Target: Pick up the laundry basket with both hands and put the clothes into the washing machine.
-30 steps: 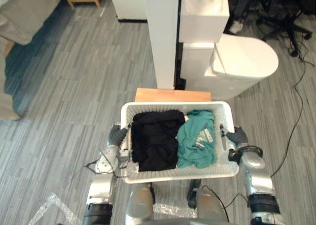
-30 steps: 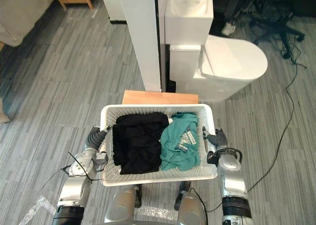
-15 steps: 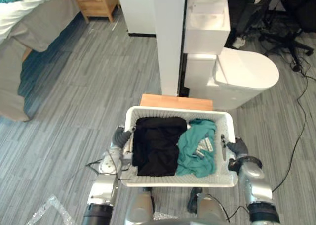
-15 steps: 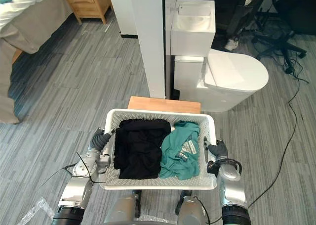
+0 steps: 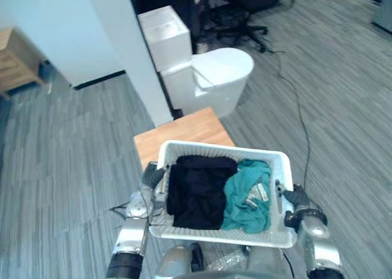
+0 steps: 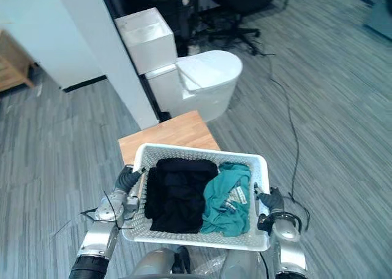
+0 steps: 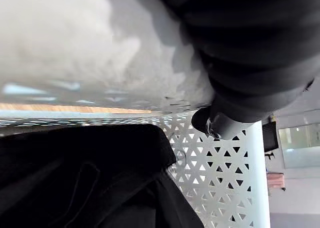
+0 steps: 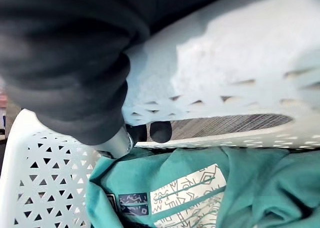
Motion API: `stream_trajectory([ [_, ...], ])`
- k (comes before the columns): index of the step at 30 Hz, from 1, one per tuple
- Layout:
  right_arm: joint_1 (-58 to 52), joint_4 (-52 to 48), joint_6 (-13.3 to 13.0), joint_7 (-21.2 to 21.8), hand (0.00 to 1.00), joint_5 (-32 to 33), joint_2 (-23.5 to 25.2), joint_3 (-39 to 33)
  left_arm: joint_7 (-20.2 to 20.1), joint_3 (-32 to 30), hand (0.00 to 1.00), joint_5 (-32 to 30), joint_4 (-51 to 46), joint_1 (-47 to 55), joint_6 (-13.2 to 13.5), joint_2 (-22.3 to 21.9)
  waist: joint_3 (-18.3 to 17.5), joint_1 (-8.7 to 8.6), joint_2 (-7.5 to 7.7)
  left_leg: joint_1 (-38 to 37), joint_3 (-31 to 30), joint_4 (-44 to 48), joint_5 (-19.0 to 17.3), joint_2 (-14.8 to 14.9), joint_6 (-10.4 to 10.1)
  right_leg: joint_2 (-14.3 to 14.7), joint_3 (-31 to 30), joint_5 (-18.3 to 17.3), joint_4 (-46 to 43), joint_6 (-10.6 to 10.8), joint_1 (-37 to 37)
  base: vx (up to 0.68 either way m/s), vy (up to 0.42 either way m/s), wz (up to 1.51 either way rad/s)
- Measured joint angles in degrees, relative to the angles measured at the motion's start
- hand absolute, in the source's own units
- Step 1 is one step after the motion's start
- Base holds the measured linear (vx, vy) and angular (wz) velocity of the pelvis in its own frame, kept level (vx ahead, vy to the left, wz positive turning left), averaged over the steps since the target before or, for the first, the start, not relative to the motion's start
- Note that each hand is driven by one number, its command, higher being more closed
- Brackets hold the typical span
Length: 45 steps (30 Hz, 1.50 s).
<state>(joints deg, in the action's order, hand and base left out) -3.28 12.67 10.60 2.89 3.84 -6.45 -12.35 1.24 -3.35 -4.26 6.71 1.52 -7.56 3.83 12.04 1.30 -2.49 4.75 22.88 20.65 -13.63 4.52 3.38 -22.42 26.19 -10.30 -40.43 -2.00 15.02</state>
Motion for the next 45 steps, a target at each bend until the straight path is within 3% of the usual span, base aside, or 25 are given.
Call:
stream_trajectory([
  [2,3.3,3.4,0.0,0.1,1.00,-0.1,-0.2,0.7,0.1,-1.1,1.00,0.0,-0.7,0.2,0.1,-0.1,-0.4,1.26,0.12,0.2,5.5,-0.7,0.6,1.5,-0.4,-1.8,2.8,-2.6,-0.2,1.9,-5.5,-0.17,-0.033,-1.65],
  [4,5.6,6.0,-0.1,0.1,1.00,-0.1,-0.3,1.7,0.1,-2.0,1.00,0.1,-0.8,0.3,0.3,0.3,-2.1,2.53,0.46,2.3,10.6,-0.8,1.6,3.8,-1.3,-4.0,4.0,-2.2,2.8,2.5,-9.0,-0.17,-0.150,-1.47],
  [5,6.0,7.0,-0.2,0.1,1.00,0.0,-0.2,1.8,0.2,-1.8,1.00,0.1,-0.8,0.3,0.6,0.8,-3.4,2.99,1.39,4.0,13.0,-0.8,2.5,5.0,-2.2,-4.7,3.5,-0.4,7.8,4.3,-11.1,-0.11,-0.288,-1.18],
  [6,6.1,7.0,-0.2,0.1,1.00,0.0,-0.3,1.9,0.2,-1.7,1.00,0.1,-0.7,0.2,0.6,1.1,-4.1,2.74,2.43,5.5,14.4,0.0,3.4,6.0,-3.3,-3.7,1.8,2.4,15.8,8.0,-13.7,-0.10,-0.338,-0.95],
  [9,5.3,7.1,-0.1,0.1,1.00,0.0,-2.4,1.9,0.3,-0.4,1.00,0.0,-0.6,0.8,0.6,-0.9,-4.9,2.53,1.93,6.3,17.0,-0.6,6.3,10.7,-5.4,2.8,-0.2,1.4,23.6,10.6,-14.1,-0.06,-0.365,-0.78],
  [10,4.9,7.1,-0.2,0.1,1.00,0.0,-3.2,1.9,0.5,0.3,1.00,0.0,-0.4,1.0,0.6,-1.4,-5.0,2.12,1.50,4.8,18.3,-2.9,8.6,13.1,-6.2,4.5,-1.5,1.4,19.4,10.6,-11.3,-0.06,-0.387,-1.09],
  [11,5.2,7.2,-0.3,0.1,1.00,0.0,-3.6,2.3,0.9,0.2,1.00,0.0,-0.2,1.2,0.7,-2.0,-4.9,2.33,0.78,3.0,20.4,-4.1,10.8,16.8,-8.0,7.0,-5.0,-1.8,16.4,10.7,-5.8,-0.06,-0.414,-1.16],
  [12,5.2,7.1,-0.3,0.1,1.00,0.0,-3.3,2.9,1.3,-0.4,1.00,0.1,0.0,1.3,0.7,-1.6,-5.2,2.56,0.97,2.4,20.5,-4.1,11.6,18.2,-8.5,10.0,-6.3,-0.7,24.7,10.6,-6.4,-0.05,-0.401,-1.22],
  [13,4.9,6.9,-0.5,0.1,1.00,0.0,-2.6,4.6,1.4,-1.8,1.00,0.1,1.0,1.6,1.0,-0.8,-5.7,1.97,1.36,2.0,16.6,-2.3,11.7,20.8,-8.9,13.9,-7.8,9.1,35.2,7.1,-8.9,-0.02,-0.363,-0.81],
  [14,4.9,7.1,-0.5,0.0,1.00,0.0,-2.6,4.6,1.5,-1.9,1.00,0.2,1.3,2.1,1.1,-1.6,-5.7,1.79,0.84,2.7,12.7,-1.3,11.6,21.7,-8.1,15.6,-8.7,10.1,36.6,6.0,-9.6,0.02,-0.331,-1.02],
  [15,5.1,7.0,-0.5,-0.1,1.00,-0.1,-3.3,4.4,1.4,-1.8,1.00,0.2,0.8,2.9,1.7,-2.6,-5.7,2.53,1.26,3.1,1.7,-0.7,8.5,19.1,-8.3,16.3,-12.0,9.9,37.1,5.2,-9.7,0.06,-0.196,-1.15],
  [16,5.4,7.0,-0.6,-0.1,1.00,-0.1,-4.2,4.4,1.5,-1.8,1.00,0.2,0.5,3.3,2.0,-3.7,-5.7,2.97,1.25,3.7,-9.3,-0.5,5.2,14.2,-9.6,17.0,-14.2,10.4,37.8,4.5,-9.7,0.07,-0.137,-1.22],
  [17,5.6,7.0,-0.6,-0.1,1.00,-0.1,-4.3,4.4,1.7,-1.8,1.00,0.2,0.3,3.6,2.3,-4.0,-5.7,3.01,1.19,3.8,-13.8,-0.5,4.2,11.6,-10.0,17.4,-15.5,10.5,37.9,4.3,-9.7,0.08,-0.132,-1.29],
  [18,5.7,7.1,-0.7,-0.1,1.00,-0.1,-4.0,4.4,1.9,-1.8,1.00,0.2,-0.1,4.2,2.6,-4.0,-5.8,3.25,1.08,4.0,-20.4,-0.3,3.1,6.8,-9.3,18.0,-18.5,10.6,37.8,4.0,-9.8,0.07,-0.086,-1.04],
  [21,5.7,7.2,-1.3,-0.3,1.00,-0.1,-3.1,4.5,2.6,-1.7,1.00,0.1,-1.2,4.9,3.2,-3.6,-5.8,3.41,1.02,1.1,-20.9,-2.3,2.6,4.4,-8.3,18.6,-22.1,10.7,37.5,4.2,-9.9,0.06,-0.039,-0.87],
  [30,2.9,6.1,-2.0,-1.5,1.00,0.1,0.0,4.1,3.2,0.7,1.00,-1.2,-4.8,6.6,3.0,-0.8,-5.9,2.66,1.12,-0.8,-17.7,-7.3,2.4,2.6,-8.2,17.7,-25.1,17.1,45.8,5.7,-11.2,-0.07,0.054,-0.18],
  [34,2.2,5.5,-2.0,-1.6,1.00,0.1,-0.1,3.6,3.2,1.9,1.00,-1.2,-4.8,6.5,3.0,-0.5,-6.0,2.24,1.17,-0.6,-17.9,-7.7,2.4,2.6,-8.2,17.7,-25.0,17.5,46.1,5.6,-11.0,-0.09,0.006,-0.01],
  [36,1.0,2.5,-2.0,-2.0,1.00,0.1,0.3,3.6,3.9,1.6,1.00,-1.1,-5.4,6.5,3.0,-0.9,-5.8,1.81,-0.22,0.8,-17.4,-5.1,0.4,6.2,-8.7,20.1,-23.0,15.2,43.7,4.0,-10.4,-0.04,-0.052,-0.10],
  [37,0.8,1.9,-2.0,-2.3,1.00,0.1,0.6,4.0,4.0,0.9,1.00,-1.1,-5.4,6.8,3.0,-1.0,-5.1,2.61,-1.30,0.1,-16.9,-3.1,0.5,8.0,-9.8,21.7,-21.8,13.1,38.3,2.6,-9.6,0.06,-0.106,-0.44],
  [38,-0.3,-0.2,-1.9,-3.2,1.00,0.0,1.5,5.1,4.0,0.0,1.00,-1.1,-7.2,8.1,3.0,-0.4,-4.4,3.04,-0.79,2.9,-16.9,7.5,0.0,10.2,-9.4,23.0,-21.1,6.0,30.1,1.5,-9.7,0.11,-0.172,-0.48],
  [39,-1.2,-2.4,-1.9,-3.5,1.00,0.0,1.6,6.2,4.1,-0.6,1.00,-1.0,-8.7,9.4,3.0,-0.5,-3.8,3.11,-1.25,6.3,-17.5,18.7,0.5,11.8,-6.8,23.9,-20.8,2.7,28.3,1.2,-10.6,0.09,-0.206,-0.49],
  [40,-1.9,-4.6,-1.8,-3.8,1.00,0.0,1.2,6.9,4.2,-1.3,1.00,-0.8,-10.3,11.2,3.1,-1.6,-3.5,3.16,-2.38,10.7,-19.6,30.0,5.1,13.4,-1.5,25.5,-21.8,0.8,27.5,0.2,-12.5,0.04,-0.185,-0.40],
  [41,-2.0,-5.1,-1.7,-3.9,1.00,-0.1,1.1,7.1,4.3,-1.6,1.00,-0.8,-10.9,11.9,3.2,-2.1,-3.5,3.38,-1.94,13.1,-20.6,34.0,8.3,13.4,-1.4,25.8,-22.5,0.4,27.8,0.0,-13.0,0.11,-0.130,-0.52],
  [43,-0.7,-5.9,-1.7,-4.2,1.00,-0.1,0.3,6.7,4.6,-1.4,1.00,-0.7,-11.6,11.4,4.0,-2.6,-4.1,4.15,-1.87,19.7,-20.7,35.9,6.1,11.0,-3.1,25.1,-24.4,0.6,29.6,-0.5,-13.1,0.21,-0.071,-0.40],
  [45,0.3,-6.0,-1.7,-4.3,1.00,-0.1,-0.3,6.6,4.8,-1.5,1.00,-0.5,-11.5,10.5,4.0,-2.6,-4.1,4.15,-1.91,21.9,-19.7,29.3,5.5,9.0,-3.2,24.5,-24.9,0.9,30.4,-0.9,-12.8,0.22,-0.004,-0.21],
])
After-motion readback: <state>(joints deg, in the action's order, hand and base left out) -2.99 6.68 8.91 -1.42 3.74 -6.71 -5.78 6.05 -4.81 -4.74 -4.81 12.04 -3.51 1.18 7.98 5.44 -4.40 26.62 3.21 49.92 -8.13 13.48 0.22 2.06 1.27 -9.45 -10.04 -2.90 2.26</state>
